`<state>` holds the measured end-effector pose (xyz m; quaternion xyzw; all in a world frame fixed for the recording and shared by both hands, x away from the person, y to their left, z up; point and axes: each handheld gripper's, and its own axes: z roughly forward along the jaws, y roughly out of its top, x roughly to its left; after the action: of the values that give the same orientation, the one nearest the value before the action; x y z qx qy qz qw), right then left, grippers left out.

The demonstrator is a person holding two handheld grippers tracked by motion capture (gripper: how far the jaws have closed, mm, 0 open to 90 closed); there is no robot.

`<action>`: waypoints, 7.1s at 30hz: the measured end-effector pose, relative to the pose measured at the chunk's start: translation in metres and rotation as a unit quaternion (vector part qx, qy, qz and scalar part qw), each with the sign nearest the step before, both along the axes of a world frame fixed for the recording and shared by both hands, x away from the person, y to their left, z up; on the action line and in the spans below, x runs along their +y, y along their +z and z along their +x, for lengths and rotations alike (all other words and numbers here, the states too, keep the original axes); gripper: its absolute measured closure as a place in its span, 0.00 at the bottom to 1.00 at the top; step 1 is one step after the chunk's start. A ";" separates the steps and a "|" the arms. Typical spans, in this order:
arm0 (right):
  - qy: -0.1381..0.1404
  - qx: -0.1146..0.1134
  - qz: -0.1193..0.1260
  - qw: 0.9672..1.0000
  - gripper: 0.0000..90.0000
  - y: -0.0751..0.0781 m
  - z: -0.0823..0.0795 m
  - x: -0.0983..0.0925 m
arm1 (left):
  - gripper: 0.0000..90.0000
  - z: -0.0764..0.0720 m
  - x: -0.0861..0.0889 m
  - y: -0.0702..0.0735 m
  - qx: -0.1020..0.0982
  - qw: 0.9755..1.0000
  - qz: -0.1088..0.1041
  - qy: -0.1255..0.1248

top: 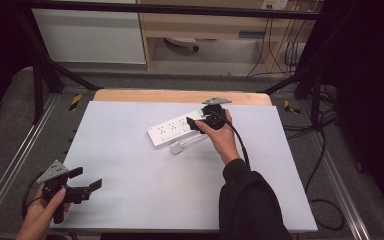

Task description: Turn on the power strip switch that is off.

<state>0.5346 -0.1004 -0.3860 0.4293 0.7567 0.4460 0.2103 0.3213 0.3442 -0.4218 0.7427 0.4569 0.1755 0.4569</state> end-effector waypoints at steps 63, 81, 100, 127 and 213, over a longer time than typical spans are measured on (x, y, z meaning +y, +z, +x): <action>0.055 0.008 -0.006 0.998 0.89 -0.043 -0.006 0.040 | 0.08 0.001 -0.002 -0.001 0.006 1.000 0.005 -0.004; 0.061 0.010 -0.004 0.998 1.00 -0.053 -0.009 0.051 | 0.08 0.001 -0.002 -0.002 0.007 1.000 0.006 -0.007; 0.055 0.004 -0.007 0.998 1.00 -0.058 -0.007 0.052 | 0.08 0.001 -0.002 -0.002 0.008 1.000 0.006 -0.007; 0.061 -0.016 -0.013 0.998 1.00 -0.062 -0.010 0.057 | 0.08 0.001 -0.003 -0.002 0.009 1.000 0.008 -0.007; 0.018 0.016 0.018 1.000 0.46 -0.022 -0.014 0.024 | 0.09 0.001 -0.004 -0.003 0.013 1.000 0.015 -0.011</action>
<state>0.5211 -0.0767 -0.4076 0.4260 0.7596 0.4564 0.1823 0.3224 0.3404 -0.4247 0.7566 0.4520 0.1677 0.4417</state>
